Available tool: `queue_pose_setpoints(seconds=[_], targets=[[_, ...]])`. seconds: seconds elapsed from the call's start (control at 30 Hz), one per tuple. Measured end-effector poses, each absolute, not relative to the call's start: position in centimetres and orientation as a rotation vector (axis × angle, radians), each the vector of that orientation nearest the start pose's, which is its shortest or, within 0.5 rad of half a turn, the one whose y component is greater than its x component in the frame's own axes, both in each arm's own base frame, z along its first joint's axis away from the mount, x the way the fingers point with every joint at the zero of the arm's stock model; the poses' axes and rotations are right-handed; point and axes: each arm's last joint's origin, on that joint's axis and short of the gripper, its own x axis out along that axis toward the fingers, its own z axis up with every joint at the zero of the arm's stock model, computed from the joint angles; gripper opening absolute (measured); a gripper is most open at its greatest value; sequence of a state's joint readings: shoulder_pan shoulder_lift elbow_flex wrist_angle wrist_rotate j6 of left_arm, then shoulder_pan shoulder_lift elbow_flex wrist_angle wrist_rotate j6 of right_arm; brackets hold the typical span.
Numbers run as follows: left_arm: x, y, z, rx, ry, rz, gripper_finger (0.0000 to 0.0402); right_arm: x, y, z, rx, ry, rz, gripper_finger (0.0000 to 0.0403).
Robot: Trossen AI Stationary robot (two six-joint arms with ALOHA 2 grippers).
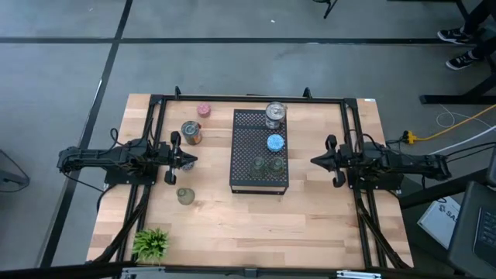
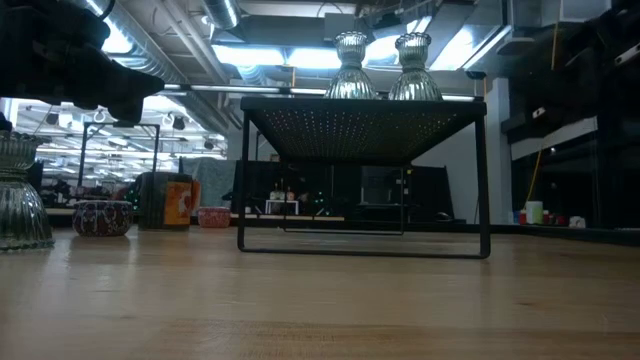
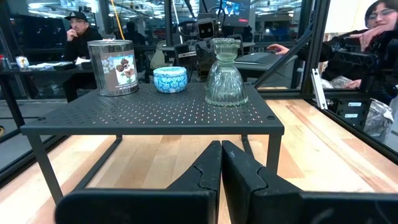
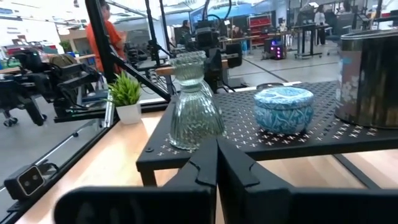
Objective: Pick & Place candle stick holders
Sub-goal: Put the patterned pink scented candle on the shelf aligned with the other patterned blue scented candle
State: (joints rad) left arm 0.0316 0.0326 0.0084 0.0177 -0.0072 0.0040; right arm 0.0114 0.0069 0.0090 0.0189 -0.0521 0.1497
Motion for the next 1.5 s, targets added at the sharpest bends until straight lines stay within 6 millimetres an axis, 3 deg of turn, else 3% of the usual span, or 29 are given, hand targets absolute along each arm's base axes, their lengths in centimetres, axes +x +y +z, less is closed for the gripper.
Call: queue_pose_setpoints(seconds=[1.5], targets=[[9.92,0.34,16.55,0.004,0.007,0.039,0.0006,9.74,0.51,16.8,0.142,-0.015,0.091,0.0003]])
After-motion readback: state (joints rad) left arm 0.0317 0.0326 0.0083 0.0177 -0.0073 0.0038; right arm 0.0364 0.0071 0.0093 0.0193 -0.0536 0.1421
